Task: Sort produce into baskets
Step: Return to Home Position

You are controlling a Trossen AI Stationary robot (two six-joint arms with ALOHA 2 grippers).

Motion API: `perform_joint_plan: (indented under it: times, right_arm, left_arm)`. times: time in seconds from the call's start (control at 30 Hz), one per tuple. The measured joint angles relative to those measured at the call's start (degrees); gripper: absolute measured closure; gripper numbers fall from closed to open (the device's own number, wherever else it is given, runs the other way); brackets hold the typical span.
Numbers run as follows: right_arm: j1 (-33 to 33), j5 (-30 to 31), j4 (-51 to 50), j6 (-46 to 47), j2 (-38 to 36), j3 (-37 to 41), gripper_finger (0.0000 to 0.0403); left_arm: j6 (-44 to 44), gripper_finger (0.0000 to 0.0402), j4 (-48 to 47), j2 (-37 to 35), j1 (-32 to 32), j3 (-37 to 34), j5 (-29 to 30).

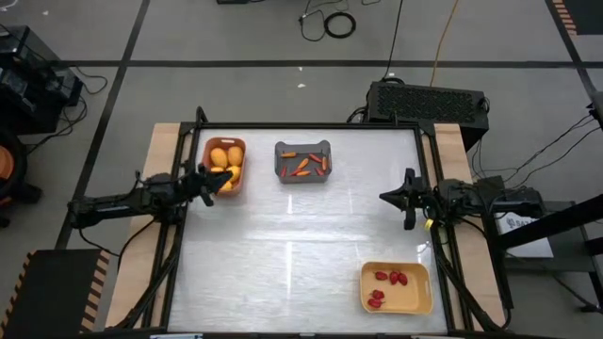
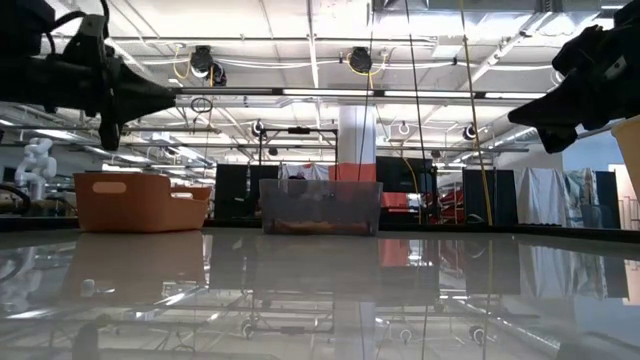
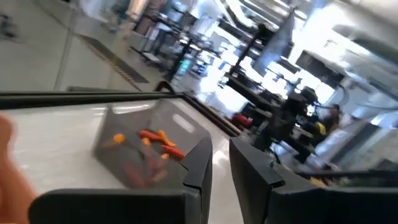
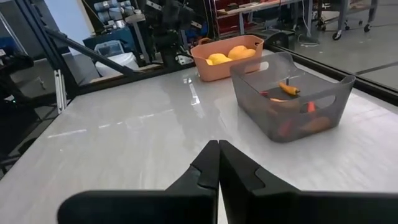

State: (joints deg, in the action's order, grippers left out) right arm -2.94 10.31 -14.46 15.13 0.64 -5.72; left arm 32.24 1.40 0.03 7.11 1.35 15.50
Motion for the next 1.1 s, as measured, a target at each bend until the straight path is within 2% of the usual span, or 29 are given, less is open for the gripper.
perform_joint_plan:
  times: [0.17,0.3,0.43,0.53,1.1]
  right_arm:
    - [0.0,2.2,0.0,-2.9,0.0,0.0,0.0402]
    - [0.0,3.2,0.0,-5.7,0.0,0.0,0.0402]
    - [0.0,3.2,0.0,-5.4,0.0,0.0,0.0402]
    - [0.0,3.1,0.0,-5.4,0.0,0.0,0.0402]
    - [0.0,3.1,0.0,-5.4,0.0,0.0,0.0402]
  left_arm:
    - [-4.6,0.0339,1.5,0.6,0.0,-0.8,-3.4]
    - [-13.3,0.0339,1.3,0.9,0.0,-0.8,-1.5]
    - [-24.7,0.0339,1.4,1.5,0.0,-0.8,0.5]
    - [-29.8,0.0339,1.4,1.5,0.0,-0.8,0.6]
    - [-29.7,0.0339,1.3,1.6,0.0,-0.8,0.7]
